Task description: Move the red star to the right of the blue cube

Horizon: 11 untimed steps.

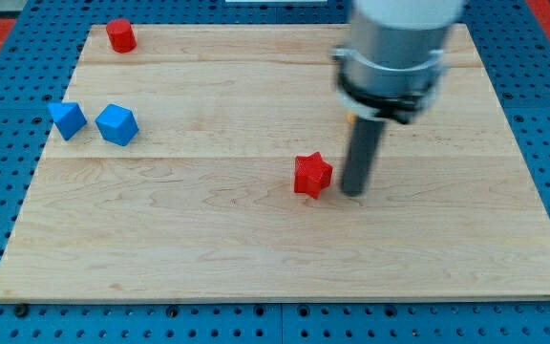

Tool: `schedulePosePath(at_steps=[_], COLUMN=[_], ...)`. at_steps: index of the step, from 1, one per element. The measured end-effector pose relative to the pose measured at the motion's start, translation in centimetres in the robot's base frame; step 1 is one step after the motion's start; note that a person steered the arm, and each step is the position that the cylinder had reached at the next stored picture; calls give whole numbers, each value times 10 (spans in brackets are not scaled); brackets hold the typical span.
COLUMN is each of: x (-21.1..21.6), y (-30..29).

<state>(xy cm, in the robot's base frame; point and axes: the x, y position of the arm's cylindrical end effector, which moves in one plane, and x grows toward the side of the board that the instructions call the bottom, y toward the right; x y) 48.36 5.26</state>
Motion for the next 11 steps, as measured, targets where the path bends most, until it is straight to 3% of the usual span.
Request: schedulePosePath(at_steps=[1,2,4,5,6,7,8,9,10,11], x=[-44,-54,-40,-62,-60,-70,-71,-119,-141,-130], y=[-81,-125,-150,-171,-139,-31,117,146,131,76])
